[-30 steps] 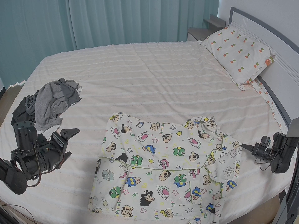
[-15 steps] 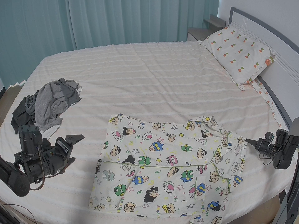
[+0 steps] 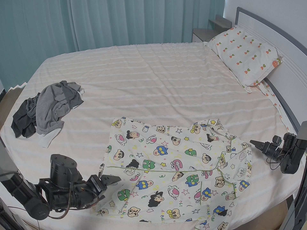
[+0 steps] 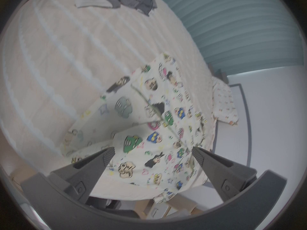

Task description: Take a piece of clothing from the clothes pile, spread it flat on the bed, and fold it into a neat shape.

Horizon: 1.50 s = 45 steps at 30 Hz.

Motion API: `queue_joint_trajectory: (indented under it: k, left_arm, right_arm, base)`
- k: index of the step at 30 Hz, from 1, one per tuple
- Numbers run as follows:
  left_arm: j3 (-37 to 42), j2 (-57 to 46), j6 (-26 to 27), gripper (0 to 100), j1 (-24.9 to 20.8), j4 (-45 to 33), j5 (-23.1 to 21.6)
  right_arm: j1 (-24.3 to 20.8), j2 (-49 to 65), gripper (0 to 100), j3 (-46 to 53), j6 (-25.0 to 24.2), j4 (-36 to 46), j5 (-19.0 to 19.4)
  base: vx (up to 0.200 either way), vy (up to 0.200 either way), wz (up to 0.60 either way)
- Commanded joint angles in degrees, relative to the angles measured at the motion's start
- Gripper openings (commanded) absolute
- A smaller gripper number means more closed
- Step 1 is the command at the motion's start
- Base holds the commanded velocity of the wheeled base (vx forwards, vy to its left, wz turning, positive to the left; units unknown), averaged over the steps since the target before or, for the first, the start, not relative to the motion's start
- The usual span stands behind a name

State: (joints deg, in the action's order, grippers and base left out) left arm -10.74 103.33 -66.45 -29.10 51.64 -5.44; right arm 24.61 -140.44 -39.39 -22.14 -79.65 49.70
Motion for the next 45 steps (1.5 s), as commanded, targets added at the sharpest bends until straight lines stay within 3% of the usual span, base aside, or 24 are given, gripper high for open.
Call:
queue_joint_trajectory:
  k: [1,19,24,32,33,37,40,45]
  left_arm:
    - [0.5,6.8,-0.2,100,-1.8,0.0,1.3]
    - [-2.4,11.3,-0.8,100,-2.6,0.7,3.0]
    - [-5.7,15.5,-0.9,100,-3.5,0.9,8.1]
    - [-6.9,16.5,-1.4,100,-4.5,1.3,9.0]
    - [-6.9,16.5,-1.9,0,-4.7,1.7,9.0]
    - [-6.8,16.5,-2.5,0,-4.7,2.7,9.2]
    - [-6.5,16.3,-2.5,0,-4.7,2.7,11.8]
    - [-5.8,15.1,-2.0,0,-4.7,2.8,19.7]
  right_arm:
    - [0.0,0.5,100,1.8,0.1,-0.6,0.0]
    - [-0.1,0.4,100,2.7,0.0,-2.7,0.0]
    - [-0.2,0.4,100,2.7,0.0,-2.8,0.1]
    - [-0.2,0.4,100,2.8,0.0,-2.8,0.1]
    - [-0.2,0.4,100,2.8,0.0,-2.8,0.1]
    - [-0.2,0.4,100,2.8,0.0,-2.8,0.1]
    - [-0.2,0.4,100,3.0,0.0,-2.8,0.1]
    - [-0.2,0.4,100,3.2,0.1,-2.8,0.1]
  base:
    - [0.000,0.000,0.00]
    - [0.000,0.000,0.00]
    - [0.000,0.000,0.00]
    - [0.000,0.000,0.00]
    - [0.000,0.000,0.00]
    - [0.000,0.000,0.00]
    - [0.000,0.000,0.00]
    - [0.000,0.000,0.00]
